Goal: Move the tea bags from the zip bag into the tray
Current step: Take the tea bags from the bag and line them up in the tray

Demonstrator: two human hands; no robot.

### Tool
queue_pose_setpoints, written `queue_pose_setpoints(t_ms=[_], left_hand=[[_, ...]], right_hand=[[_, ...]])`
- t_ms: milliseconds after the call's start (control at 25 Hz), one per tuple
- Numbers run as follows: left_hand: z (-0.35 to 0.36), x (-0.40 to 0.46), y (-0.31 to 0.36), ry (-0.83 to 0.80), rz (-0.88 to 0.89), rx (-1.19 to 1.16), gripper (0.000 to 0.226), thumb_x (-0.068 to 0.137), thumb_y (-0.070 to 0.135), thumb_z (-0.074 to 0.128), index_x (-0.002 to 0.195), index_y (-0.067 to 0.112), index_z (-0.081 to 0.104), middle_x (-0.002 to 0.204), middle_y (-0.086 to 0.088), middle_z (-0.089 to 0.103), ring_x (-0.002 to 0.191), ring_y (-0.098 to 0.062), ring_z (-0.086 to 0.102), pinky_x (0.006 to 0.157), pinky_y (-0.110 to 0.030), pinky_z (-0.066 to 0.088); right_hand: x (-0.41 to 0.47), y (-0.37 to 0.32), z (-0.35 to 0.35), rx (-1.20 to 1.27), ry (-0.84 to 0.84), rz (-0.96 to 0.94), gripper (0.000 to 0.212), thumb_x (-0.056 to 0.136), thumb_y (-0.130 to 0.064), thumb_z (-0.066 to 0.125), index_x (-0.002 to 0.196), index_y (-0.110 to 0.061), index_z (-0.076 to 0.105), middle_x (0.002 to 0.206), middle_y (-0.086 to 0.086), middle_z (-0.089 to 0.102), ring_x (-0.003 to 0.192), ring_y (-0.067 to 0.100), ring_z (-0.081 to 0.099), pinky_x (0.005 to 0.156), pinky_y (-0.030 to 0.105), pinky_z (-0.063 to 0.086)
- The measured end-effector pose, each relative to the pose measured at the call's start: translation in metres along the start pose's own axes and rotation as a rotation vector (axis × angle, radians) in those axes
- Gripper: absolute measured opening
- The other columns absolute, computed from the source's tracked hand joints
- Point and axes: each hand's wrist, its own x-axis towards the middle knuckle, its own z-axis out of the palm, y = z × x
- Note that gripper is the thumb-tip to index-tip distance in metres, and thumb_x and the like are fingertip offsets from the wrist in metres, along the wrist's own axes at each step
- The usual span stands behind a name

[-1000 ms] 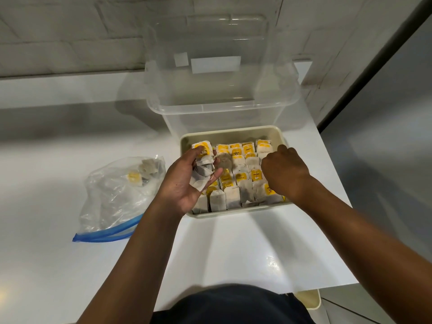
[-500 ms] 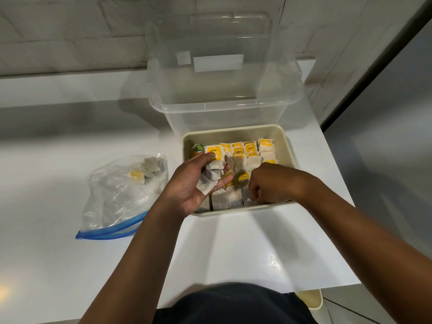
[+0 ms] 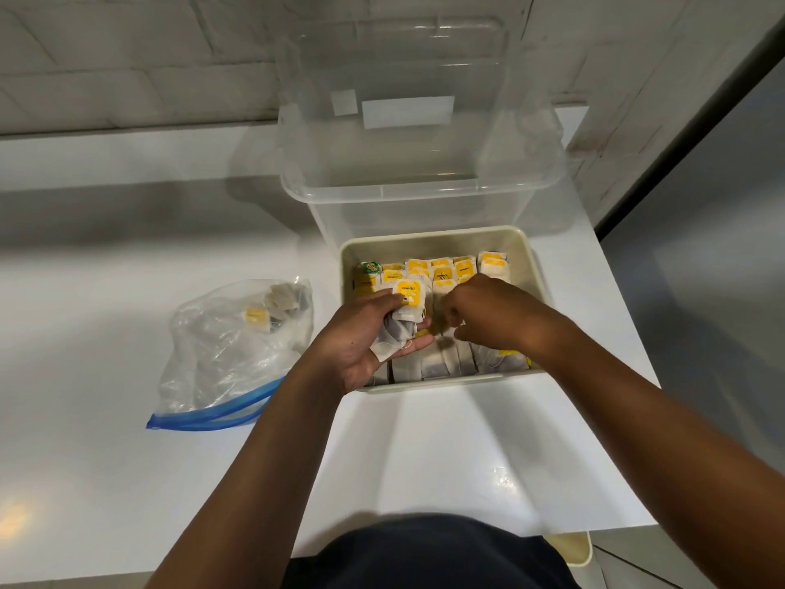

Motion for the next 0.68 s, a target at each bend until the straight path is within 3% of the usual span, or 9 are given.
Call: queue_pose_setpoints(t_ms=[160, 280, 360, 440, 520, 680], left_hand=[[0.000, 0.011, -0.007, 0.018, -0.061, 0.150, 0.017, 0.101, 0.004, 0.046, 0.108, 0.007, 0.062, 0.104, -0.022, 0.063, 0.102, -0.032, 0.055, 0.093, -0.043, 0.054], [0.005, 0.013, -0.014, -0.061, -0.122, 0.218, 0.016, 0.101, 0.004, 0.046, 0.102, 0.008, 0.062, 0.093, -0.015, 0.048, 0.096, -0.027, 0.037, 0.078, -0.038, 0.061], [0.010, 0.010, -0.017, -0.115, -0.152, 0.210, 0.016, 0.102, 0.005, 0.047, 0.102, 0.009, 0.063, 0.101, -0.015, 0.040, 0.098, -0.027, 0.030, 0.065, -0.034, 0.061], [0.010, 0.009, -0.019, -0.126, -0.144, 0.193, 0.019, 0.102, 0.005, 0.047, 0.100, 0.009, 0.066, 0.107, -0.016, 0.037, 0.094, -0.025, 0.031, 0.063, -0.032, 0.060], [0.008, 0.010, -0.020, -0.105, -0.116, 0.195, 0.019, 0.101, 0.005, 0.050, 0.098, 0.005, 0.069, 0.103, -0.018, 0.047, 0.093, -0.024, 0.037, 0.067, -0.035, 0.062], [0.006, 0.005, -0.015, -0.046, -0.039, 0.254, 0.020, 0.096, 0.009, 0.061, 0.113, 0.000, 0.068, 0.100, -0.019, 0.069, 0.091, -0.027, 0.066, 0.084, -0.041, 0.061]], right_hand=[[-0.023, 0.003, -0.029, 0.455, 0.184, 0.078, 0.009, 0.089, -0.027, 0.067, 0.094, -0.029, 0.073, 0.079, -0.015, 0.065, 0.078, 0.001, 0.063, 0.067, 0.018, 0.045], [-0.032, -0.005, -0.036, 0.796, 0.107, 0.073, 0.017, 0.085, -0.038, 0.073, 0.100, -0.031, 0.074, 0.092, -0.013, 0.072, 0.081, -0.003, 0.067, 0.071, 0.017, 0.052], [-0.030, -0.004, -0.030, 0.737, 0.083, 0.073, 0.015, 0.081, -0.033, 0.078, 0.094, -0.028, 0.074, 0.088, -0.010, 0.073, 0.073, -0.004, 0.064, 0.068, 0.021, 0.049], [-0.027, -0.001, -0.026, 0.713, 0.103, 0.093, 0.016, 0.078, -0.026, 0.081, 0.091, -0.028, 0.073, 0.084, -0.009, 0.071, 0.067, -0.003, 0.061, 0.065, 0.022, 0.048], [-0.025, 0.000, -0.025, 0.724, 0.096, 0.101, 0.018, 0.077, -0.020, 0.082, 0.091, -0.027, 0.073, 0.082, -0.008, 0.071, 0.067, -0.002, 0.061, 0.064, 0.020, 0.049], [-0.028, 0.005, -0.035, 0.662, 0.089, 0.079, 0.013, 0.079, -0.012, 0.078, 0.082, -0.023, 0.074, 0.076, -0.004, 0.071, 0.064, -0.003, 0.060, 0.065, 0.020, 0.051]])
